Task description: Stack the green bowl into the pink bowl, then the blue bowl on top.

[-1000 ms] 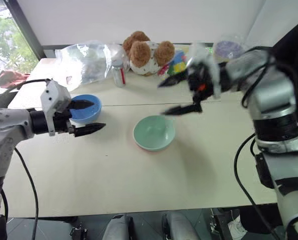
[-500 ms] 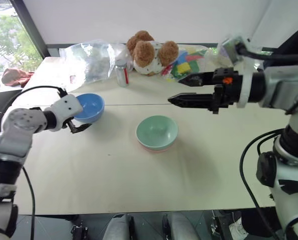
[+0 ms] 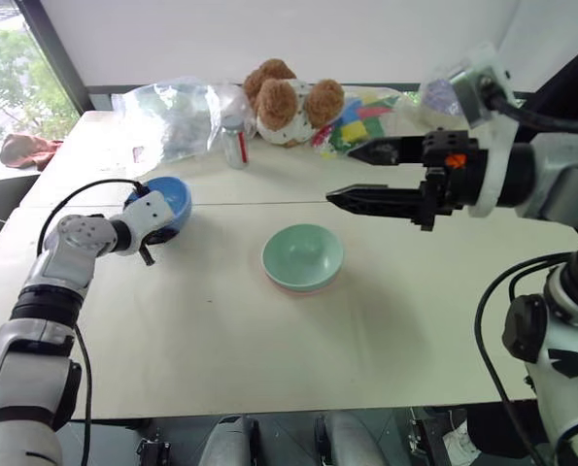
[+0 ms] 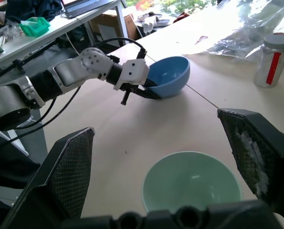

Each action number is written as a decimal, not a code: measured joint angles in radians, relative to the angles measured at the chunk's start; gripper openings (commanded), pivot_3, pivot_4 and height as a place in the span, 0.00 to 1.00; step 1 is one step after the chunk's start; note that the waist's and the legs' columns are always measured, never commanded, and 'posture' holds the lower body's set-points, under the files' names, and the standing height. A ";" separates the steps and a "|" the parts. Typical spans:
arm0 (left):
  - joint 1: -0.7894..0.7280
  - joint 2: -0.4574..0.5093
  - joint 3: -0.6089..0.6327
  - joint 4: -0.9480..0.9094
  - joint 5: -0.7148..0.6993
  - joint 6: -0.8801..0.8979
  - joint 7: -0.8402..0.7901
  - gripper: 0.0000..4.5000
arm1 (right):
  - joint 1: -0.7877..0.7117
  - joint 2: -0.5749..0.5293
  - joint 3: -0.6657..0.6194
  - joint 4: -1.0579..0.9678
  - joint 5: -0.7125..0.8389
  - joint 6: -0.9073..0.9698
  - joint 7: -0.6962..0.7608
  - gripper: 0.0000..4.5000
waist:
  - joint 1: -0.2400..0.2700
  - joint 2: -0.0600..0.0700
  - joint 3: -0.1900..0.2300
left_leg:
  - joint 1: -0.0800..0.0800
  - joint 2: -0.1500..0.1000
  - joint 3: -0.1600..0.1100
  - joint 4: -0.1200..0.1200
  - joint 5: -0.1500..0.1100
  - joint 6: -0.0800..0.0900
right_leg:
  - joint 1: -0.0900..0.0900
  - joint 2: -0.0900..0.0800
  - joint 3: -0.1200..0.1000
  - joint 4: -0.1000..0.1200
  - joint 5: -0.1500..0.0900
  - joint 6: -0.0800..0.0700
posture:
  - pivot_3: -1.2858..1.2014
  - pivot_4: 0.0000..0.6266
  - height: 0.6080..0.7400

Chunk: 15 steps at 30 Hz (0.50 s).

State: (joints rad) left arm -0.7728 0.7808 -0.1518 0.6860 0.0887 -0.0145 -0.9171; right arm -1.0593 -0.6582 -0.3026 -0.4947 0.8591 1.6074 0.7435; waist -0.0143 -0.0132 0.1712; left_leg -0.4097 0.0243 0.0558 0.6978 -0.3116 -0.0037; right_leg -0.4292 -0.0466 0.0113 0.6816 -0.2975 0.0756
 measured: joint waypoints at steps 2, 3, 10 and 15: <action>-0.017 0.000 0.005 -0.006 -0.037 -0.036 -0.093 0.01 | 0.004 -0.022 0.000 0.000 0.021 0.000 -0.015 1.00 | 0.000 0.000 0.000 | 0.000 0.000 0.000 0.000 0.000 0.000 | 0.000 0.000 0.000 0.000 0.000 0.000 | 0.52 0.24 1.00; -0.019 0.000 0.011 -0.021 -0.063 -0.045 -0.143 0.01 | 0.004 -0.032 -0.001 0.001 0.029 0.000 -0.021 1.00 | 0.000 0.000 0.000 | 0.000 0.000 0.000 0.000 0.000 0.000 | 0.000 0.000 0.000 0.000 0.000 0.000 | 0.52 0.24 1.00; -0.191 -0.073 0.012 -0.169 -0.230 -0.008 -0.431 0.01 | 0.039 -0.116 -0.015 0.008 0.067 -0.004 -0.029 1.00 | 0.005 -0.001 0.000 | -0.003 -0.001 -0.001 0.001 -0.001 0.001 | 0.000 0.000 0.000 -0.001 0.000 0.000 | 0.52 0.24 1.00; -0.307 -0.161 -0.030 -0.273 -0.320 -0.003 -0.623 0.01 | 0.084 -0.175 -0.036 0.011 0.100 -0.030 -0.022 1.00 | -0.002 0.000 0.000 | -0.002 -0.001 -0.001 0.000 -0.001 0.002 | 0.000 0.002 0.001 -0.001 0.000 0.000 | 0.52 0.24 1.00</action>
State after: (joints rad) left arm -1.0797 0.6198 -0.1815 0.4130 -0.2309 -0.0172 -1.5404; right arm -0.9755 -0.8332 -0.3389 -0.4832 0.9589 1.5772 0.7210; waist -0.0165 -0.0136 0.1712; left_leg -0.4113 0.0236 0.0551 0.6982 -0.3126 -0.0019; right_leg -0.4289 -0.0449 0.0119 0.6807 -0.2975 0.0759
